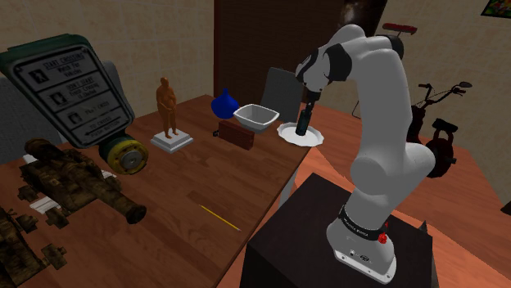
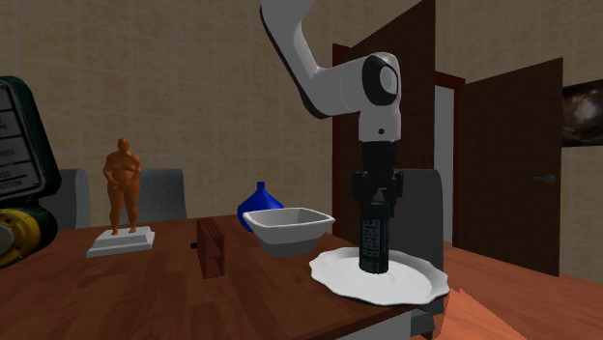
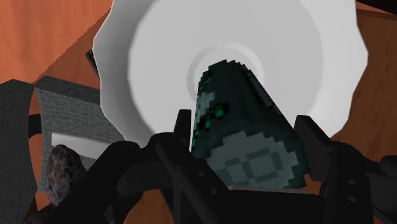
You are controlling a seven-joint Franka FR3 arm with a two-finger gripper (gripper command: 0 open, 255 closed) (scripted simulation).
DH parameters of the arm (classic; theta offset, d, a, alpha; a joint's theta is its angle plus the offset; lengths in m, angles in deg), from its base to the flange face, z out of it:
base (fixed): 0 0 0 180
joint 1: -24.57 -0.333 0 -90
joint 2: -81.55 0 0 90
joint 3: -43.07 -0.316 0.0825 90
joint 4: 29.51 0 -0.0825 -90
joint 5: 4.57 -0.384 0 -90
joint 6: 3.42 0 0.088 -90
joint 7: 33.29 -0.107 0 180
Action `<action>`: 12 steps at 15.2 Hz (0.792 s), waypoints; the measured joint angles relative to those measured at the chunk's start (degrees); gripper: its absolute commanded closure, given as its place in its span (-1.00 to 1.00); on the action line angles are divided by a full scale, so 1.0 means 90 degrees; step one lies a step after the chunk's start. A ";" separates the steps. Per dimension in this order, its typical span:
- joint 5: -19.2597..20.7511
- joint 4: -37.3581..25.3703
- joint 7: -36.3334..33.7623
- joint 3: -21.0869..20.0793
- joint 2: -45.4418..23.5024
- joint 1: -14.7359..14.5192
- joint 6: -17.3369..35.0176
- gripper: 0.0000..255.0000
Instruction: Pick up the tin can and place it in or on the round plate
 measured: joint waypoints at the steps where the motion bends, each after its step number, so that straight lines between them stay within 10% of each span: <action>1: -0.0002 0.0003 0.0003 -0.0001 -0.0003 0.0002 0.0006 1.00; 4: -0.0004 0.0005 0.0005 -0.0002 -0.0004 0.0003 0.0011 1.00; 5: -0.0004 0.0003 0.0005 -0.0002 -0.0006 0.0004 0.0011 -1.00; 12: 0.0025 -0.0032 -0.0013 0.0018 0.0043 -0.0006 -0.0064 -1.00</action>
